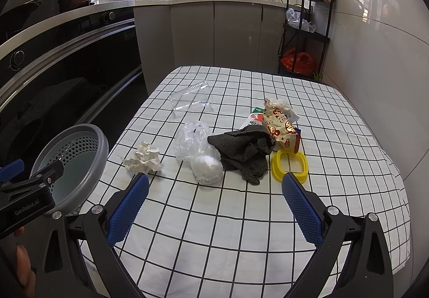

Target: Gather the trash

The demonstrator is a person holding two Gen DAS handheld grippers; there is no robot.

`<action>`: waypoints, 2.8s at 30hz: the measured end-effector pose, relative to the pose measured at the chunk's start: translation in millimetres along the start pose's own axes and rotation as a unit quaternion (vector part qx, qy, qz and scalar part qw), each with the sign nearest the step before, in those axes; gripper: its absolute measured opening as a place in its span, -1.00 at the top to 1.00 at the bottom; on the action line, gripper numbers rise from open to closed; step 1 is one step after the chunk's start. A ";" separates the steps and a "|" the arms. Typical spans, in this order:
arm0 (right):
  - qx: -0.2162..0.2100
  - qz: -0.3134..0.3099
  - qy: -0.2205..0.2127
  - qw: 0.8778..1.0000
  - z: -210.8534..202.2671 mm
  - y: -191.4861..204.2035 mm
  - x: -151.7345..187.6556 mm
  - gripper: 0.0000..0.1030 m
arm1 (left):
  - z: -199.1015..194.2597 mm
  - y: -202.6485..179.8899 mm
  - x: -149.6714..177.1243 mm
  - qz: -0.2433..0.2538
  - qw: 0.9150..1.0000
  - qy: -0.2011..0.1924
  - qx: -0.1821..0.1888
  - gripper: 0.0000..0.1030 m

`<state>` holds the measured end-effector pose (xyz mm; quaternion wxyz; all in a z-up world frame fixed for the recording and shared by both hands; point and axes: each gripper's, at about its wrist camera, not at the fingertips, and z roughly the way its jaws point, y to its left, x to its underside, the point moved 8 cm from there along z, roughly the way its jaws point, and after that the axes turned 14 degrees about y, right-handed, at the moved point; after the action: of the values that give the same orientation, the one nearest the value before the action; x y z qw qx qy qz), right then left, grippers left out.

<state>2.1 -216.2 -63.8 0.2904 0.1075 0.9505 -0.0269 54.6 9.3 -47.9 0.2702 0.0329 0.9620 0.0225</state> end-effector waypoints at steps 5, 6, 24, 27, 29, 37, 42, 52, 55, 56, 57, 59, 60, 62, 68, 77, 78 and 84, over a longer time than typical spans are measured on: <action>0.000 0.000 0.000 1.000 -0.8 -2.3 0.2 -0.84 | -0.1 -0.1 -0.1 0.000 1.000 0.000 0.000 -0.88; 0.000 0.000 -0.001 1.000 -1.1 -3.1 0.2 -0.84 | 0.0 0.2 -0.2 0.001 1.000 0.001 0.000 -0.88; -0.001 0.000 0.000 1.000 -0.6 1.1 0.1 -0.84 | 4.0 -0.8 2.4 -0.001 1.000 0.001 0.002 -0.88; -0.002 0.001 -0.002 1.000 -2.6 3.6 1.2 -0.84 | 3.2 -0.9 2.3 -0.001 1.000 0.000 0.003 -0.88; -0.004 0.000 -0.002 1.000 -1.6 1.0 0.2 -0.84 | 3.3 -1.4 2.6 0.000 1.000 0.000 0.002 -0.88; -0.008 0.000 -0.005 1.000 -2.2 1.3 -1.1 -0.84 | 1.8 -1.9 2.1 -0.001 1.000 0.000 0.004 -0.88; -0.009 0.000 -0.005 1.000 -2.8 1.2 -0.8 -0.84 | 0.9 -1.5 1.7 -0.001 1.000 0.000 0.003 -0.88; -0.059 0.019 0.018 0.998 6.5 -9.9 10.4 -0.84 | 5.3 -3.3 1.9 0.001 1.000 0.004 -0.001 -0.88; -0.067 0.038 0.027 0.997 12.3 -25.7 15.5 -0.84 | 9.4 -6.0 1.3 0.002 1.000 0.006 0.003 -0.88; -0.068 0.045 0.025 0.996 13.0 -32.6 15.7 -0.84 | 10.5 -7.5 1.0 0.003 1.000 0.006 0.004 -0.88; -0.068 0.053 0.023 0.996 13.0 -40.5 15.7 -0.84 | 12.0 -10.0 0.7 0.006 1.000 0.005 0.005 -0.88; -0.058 0.067 0.017 0.996 12.8 -58.7 15.8 -0.84 | 14.5 -14.8 -0.4 0.012 1.000 0.003 0.003 -0.88; -0.049 0.072 0.014 0.996 12.7 -67.4 15.4 -0.84 | 16.2 -17.9 -1.2 0.018 1.000 0.000 -0.002 -0.88; -0.028 0.082 0.011 0.996 13.5 -87.1 15.1 -0.84 | 17.7 -22.4 -3.2 0.026 0.999 -0.002 -0.020 -0.88; 0.014 0.094 0.032 0.995 30.1 -136.8 5.5 -0.84 | 25.0 -44.1 -19.5 0.037 0.999 0.004 0.008 -0.88; 0.044 0.070 0.085 0.993 89.6 -161.5 -16.7 -0.84 | 59.9 -66.8 -26.2 0.040 0.998 0.028 0.026 -0.88; 0.042 0.071 0.095 0.992 97.1 -160.9 -14.5 -0.84 | 63.4 -68.4 -25.3 0.041 0.998 0.033 0.030 -0.88; 0.026 0.085 0.132 0.987 125.5 -155.0 -10.2 -0.84 | 81.4 -77.9 -18.6 0.054 0.997 0.049 0.035 -0.88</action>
<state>44.7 -383.6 -164.0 0.1607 0.1977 0.9669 -0.0123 108.9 -67.6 -112.5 0.2196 0.0933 0.9711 0.0049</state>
